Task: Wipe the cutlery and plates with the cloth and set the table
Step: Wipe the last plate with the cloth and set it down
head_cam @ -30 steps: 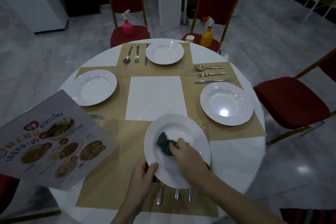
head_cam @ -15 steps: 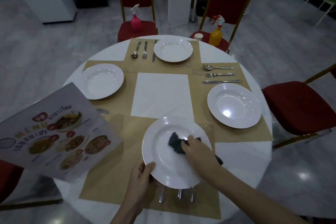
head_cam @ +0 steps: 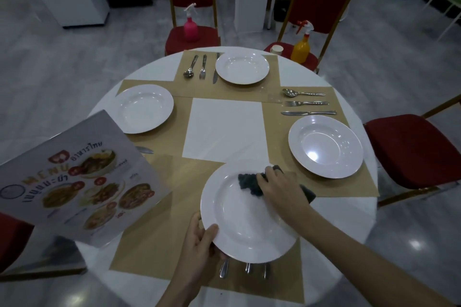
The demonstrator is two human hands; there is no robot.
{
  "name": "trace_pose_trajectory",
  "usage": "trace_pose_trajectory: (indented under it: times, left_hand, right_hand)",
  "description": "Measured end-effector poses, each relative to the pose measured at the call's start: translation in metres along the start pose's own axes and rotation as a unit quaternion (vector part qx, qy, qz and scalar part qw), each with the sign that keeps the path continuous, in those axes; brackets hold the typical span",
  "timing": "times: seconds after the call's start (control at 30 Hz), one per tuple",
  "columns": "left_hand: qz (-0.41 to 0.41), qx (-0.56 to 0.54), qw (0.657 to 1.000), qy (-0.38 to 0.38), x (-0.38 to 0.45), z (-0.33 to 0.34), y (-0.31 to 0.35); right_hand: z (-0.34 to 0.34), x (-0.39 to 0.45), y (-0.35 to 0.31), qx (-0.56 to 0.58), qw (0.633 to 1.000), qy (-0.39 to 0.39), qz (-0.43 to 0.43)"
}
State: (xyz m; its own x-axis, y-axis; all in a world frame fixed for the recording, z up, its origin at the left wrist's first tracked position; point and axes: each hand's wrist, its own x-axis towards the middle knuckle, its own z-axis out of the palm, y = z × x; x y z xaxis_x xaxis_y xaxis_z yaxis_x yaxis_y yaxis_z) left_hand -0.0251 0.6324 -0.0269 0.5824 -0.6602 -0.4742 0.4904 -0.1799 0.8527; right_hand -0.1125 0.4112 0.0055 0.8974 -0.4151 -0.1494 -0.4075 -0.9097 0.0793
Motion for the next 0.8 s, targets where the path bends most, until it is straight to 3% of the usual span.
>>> trace_pose_trajectory:
  times: [0.1, 0.2, 0.37, 0.57, 0.8]
  left_hand:
    - [0.011, 0.009, 1.0, 0.017, 0.004, 0.011, -0.002]
    - [-0.003, 0.014, 1.0, 0.018, 0.002, 0.016, -0.009]
    - [-0.022, 0.04, 0.999, -0.001, -0.003, 0.006, -0.009]
    - [-0.004, 0.029, 0.999, 0.041, -0.003, -0.001, -0.007]
    - [0.006, 0.032, 0.995, 0.097, -0.001, -0.013, -0.008]
  right_hand:
    - [0.017, -0.005, -0.032, 0.074, 0.997, -0.011, 0.011]
    - [0.026, -0.009, -0.065, 0.111, 0.992, -0.025, -0.061]
    - [0.026, -0.013, -0.039, 0.036, 0.986, -0.023, -0.159]
    - [0.008, -0.007, 0.009, -0.067, 0.994, -0.02, -0.09]
    - [0.023, -0.044, -0.021, 0.043, 0.994, -0.095, -0.025]
